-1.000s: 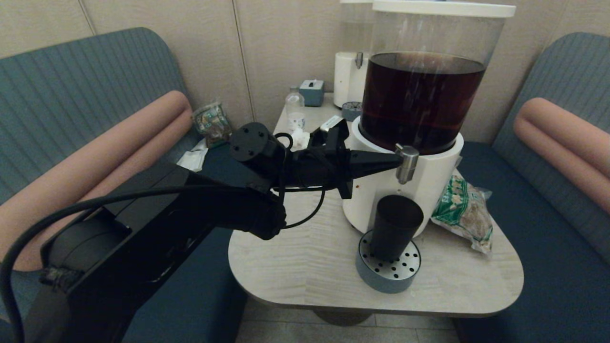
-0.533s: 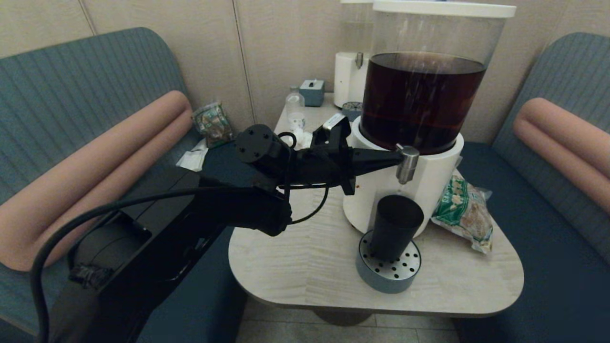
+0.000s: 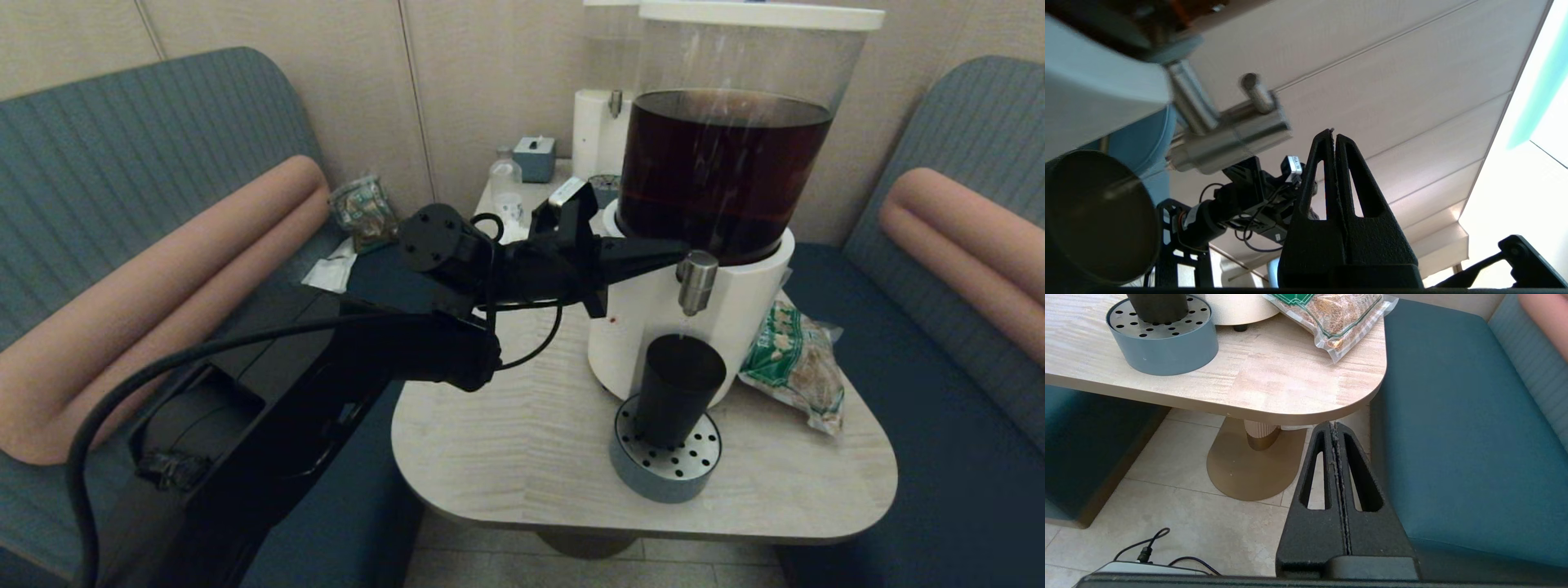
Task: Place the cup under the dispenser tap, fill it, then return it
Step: Turn off the faucet
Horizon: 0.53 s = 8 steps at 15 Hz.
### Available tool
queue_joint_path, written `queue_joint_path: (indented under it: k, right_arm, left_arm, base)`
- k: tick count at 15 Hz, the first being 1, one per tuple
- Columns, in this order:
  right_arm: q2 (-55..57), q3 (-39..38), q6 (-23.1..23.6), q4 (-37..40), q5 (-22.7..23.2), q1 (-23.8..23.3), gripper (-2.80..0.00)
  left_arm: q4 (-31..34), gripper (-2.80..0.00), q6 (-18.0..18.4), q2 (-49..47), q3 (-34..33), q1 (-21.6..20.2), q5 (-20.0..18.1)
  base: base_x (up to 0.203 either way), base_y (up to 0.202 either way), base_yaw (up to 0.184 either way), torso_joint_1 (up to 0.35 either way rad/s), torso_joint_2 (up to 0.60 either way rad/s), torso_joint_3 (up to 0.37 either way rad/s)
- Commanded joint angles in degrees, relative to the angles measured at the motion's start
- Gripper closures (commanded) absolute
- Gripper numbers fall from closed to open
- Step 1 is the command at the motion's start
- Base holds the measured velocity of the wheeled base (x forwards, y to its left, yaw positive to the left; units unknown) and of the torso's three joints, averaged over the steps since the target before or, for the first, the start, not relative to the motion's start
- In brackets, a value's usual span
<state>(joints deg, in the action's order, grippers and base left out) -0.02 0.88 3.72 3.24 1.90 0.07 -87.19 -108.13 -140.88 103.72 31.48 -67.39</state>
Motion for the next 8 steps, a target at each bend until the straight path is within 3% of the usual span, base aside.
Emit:
queue_joint_path:
  k: [1,8]
  right_arm:
    - [-0.06,0.00,0.05,0.01,0.03,0.01,0.00]
    - [-0.06,0.00,0.06,0.01,0.03,0.01,0.00]
  left_arm:
    - [-0.47,0.00,-0.59,-1.19,0.38,0.08,-0.37]
    - [-0.47,0.00,-0.85,-5.32,6.93,0.08,-0.02]
  base:
    - [0.000,0.000,0.000,0.000,0.00,0.000]
    - [0.000,0.000,0.000,0.000,0.00,0.000]
